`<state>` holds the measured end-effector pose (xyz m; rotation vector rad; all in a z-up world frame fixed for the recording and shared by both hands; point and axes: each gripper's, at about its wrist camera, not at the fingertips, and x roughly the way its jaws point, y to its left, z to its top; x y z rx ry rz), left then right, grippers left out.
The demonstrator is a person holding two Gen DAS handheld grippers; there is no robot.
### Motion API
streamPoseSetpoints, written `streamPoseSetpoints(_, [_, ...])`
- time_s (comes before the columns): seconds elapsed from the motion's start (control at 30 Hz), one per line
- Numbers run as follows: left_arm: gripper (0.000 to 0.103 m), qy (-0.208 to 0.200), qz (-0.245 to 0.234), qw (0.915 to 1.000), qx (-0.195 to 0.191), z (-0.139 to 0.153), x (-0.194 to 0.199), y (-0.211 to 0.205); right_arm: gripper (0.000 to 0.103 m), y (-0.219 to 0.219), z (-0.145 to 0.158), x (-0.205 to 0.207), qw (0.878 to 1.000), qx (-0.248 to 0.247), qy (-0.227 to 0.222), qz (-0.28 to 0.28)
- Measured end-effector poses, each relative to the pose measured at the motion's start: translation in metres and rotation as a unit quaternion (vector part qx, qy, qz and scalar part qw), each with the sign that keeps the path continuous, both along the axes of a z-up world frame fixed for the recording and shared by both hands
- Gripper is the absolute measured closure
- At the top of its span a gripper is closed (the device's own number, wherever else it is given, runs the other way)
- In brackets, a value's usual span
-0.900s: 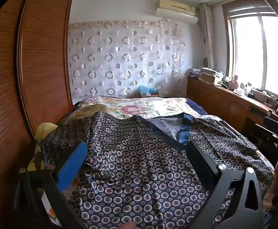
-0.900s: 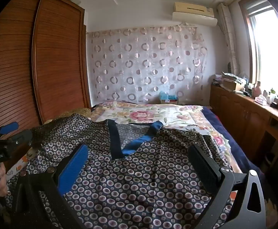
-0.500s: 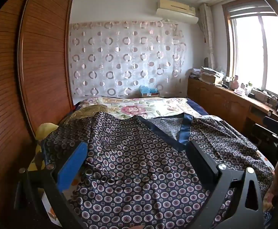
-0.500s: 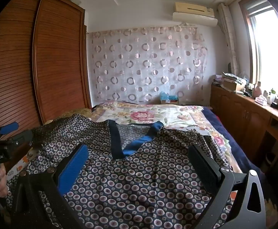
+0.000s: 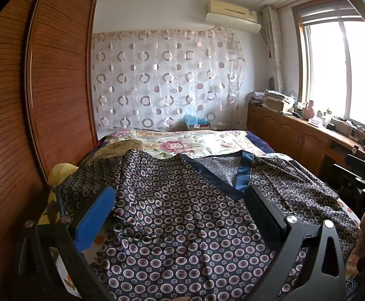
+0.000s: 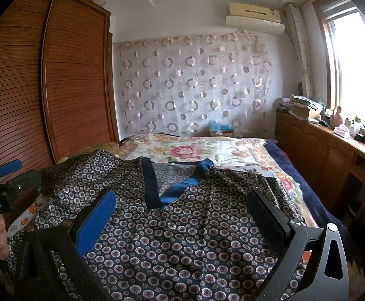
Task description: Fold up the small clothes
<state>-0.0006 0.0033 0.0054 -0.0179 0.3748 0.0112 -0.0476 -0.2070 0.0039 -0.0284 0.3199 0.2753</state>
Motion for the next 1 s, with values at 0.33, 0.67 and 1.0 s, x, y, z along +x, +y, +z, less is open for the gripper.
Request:
streamPoseSetpoints(0.33, [0.0, 0.0, 0.0, 1.0, 0.0, 0.0065, -0.0023, 0.0028, 0.0, -0.0015, 0.0024, -0.0017, 1.0, 0.001, -0.001, -0.002])
streamPoseSetpoints(0.67, [0.0, -0.004, 0.001, 1.0, 0.001, 0.0077, -0.0025, 0.0003, 0.0, -0.0026, 0.0031, -0.001, 1.0, 0.001, -0.001, -0.002])
streamPoseSetpoints(1.0, [0.0, -0.006, 0.001, 1.0, 0.002, 0.0086, -0.0047, -0.003, 0.0, -0.0021, 0.0039, -0.0012, 1.0, 0.0, -0.002, -0.002])
